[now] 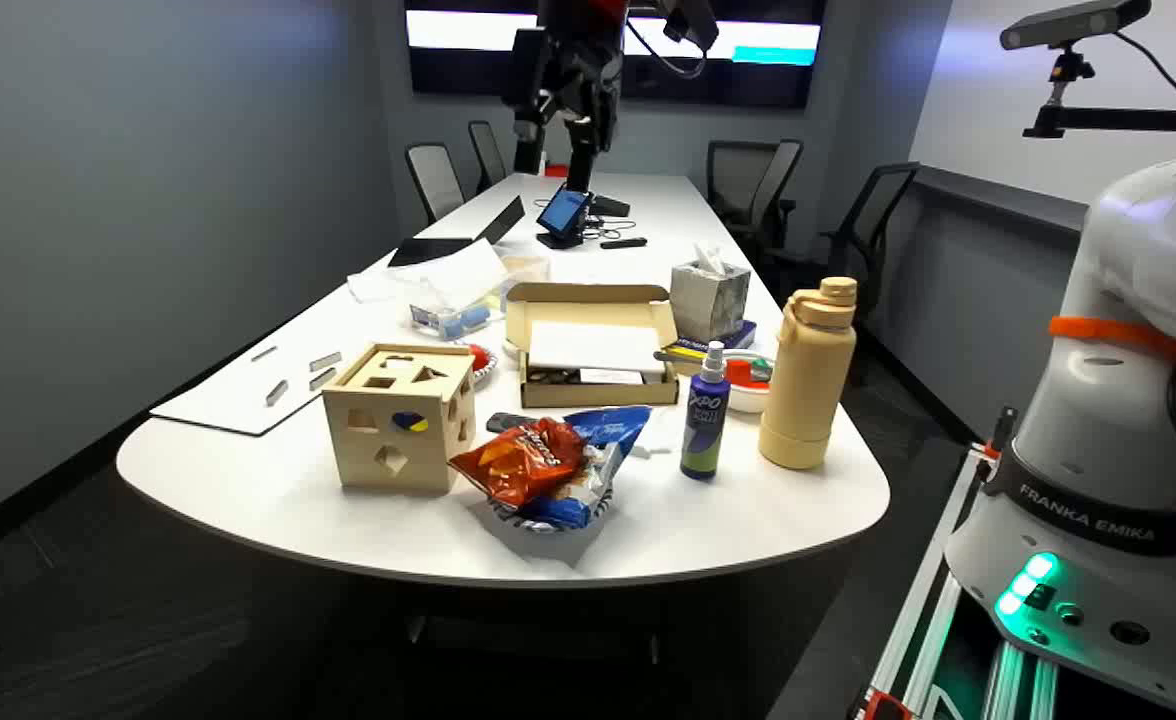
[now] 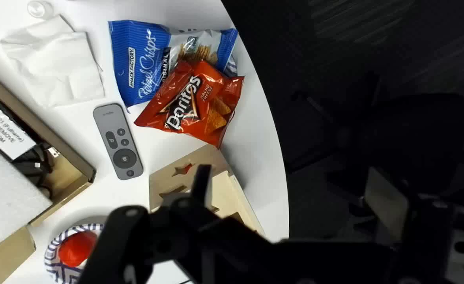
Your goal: Put one orange block in the wooden toy box.
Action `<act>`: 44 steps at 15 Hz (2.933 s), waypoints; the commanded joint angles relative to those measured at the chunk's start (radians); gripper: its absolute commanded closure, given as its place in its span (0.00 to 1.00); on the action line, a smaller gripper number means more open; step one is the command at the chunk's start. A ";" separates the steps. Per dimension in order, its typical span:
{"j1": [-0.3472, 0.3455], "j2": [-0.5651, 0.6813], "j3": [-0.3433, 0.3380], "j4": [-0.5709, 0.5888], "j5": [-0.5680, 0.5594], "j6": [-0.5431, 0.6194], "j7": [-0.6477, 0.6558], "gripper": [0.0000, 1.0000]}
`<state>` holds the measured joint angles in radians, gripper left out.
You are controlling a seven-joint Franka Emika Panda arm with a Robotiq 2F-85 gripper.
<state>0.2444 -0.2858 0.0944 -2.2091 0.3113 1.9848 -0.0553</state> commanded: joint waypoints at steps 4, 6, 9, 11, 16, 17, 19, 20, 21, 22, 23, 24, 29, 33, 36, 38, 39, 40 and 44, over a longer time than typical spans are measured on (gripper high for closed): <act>-0.065 -0.009 -0.008 0.003 0.000 -0.002 0.038 0.00; -0.113 -0.010 -0.033 0.004 -0.014 0.001 0.072 0.00; -0.200 0.018 -0.091 0.021 -0.033 0.004 0.116 0.00; -0.254 0.047 -0.131 0.025 -0.045 0.010 0.138 0.00; -0.344 0.156 -0.170 0.000 -0.136 0.051 0.271 0.00; -0.351 0.189 -0.171 -0.007 -0.158 0.067 0.298 0.00; -0.354 0.255 -0.175 -0.011 -0.183 0.076 0.348 0.00; -0.353 0.282 -0.178 -0.016 -0.193 0.083 0.375 0.00; -0.352 0.310 -0.180 -0.021 -0.207 0.095 0.412 0.00; -0.349 0.333 -0.183 -0.025 -0.211 0.104 0.434 0.00; -0.351 0.361 -0.190 -0.028 -0.216 0.115 0.458 0.00; -0.351 0.382 -0.196 -0.031 -0.209 0.125 0.473 0.00; -0.374 0.442 -0.241 -0.056 -0.163 0.173 0.450 0.00; -0.397 0.458 -0.277 -0.088 -0.175 0.207 0.429 0.00; -0.408 0.473 -0.289 -0.095 -0.176 0.226 0.404 0.00; -0.408 0.491 -0.291 -0.088 -0.181 0.224 0.388 0.00; -0.408 0.499 -0.288 -0.084 -0.179 0.224 0.375 0.00; -0.408 0.506 -0.287 -0.083 -0.179 0.224 0.360 0.00; -0.412 0.526 -0.288 -0.086 -0.184 0.220 0.314 0.00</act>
<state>-0.1600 0.2302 -0.1949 -2.2904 0.1279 2.1948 0.2994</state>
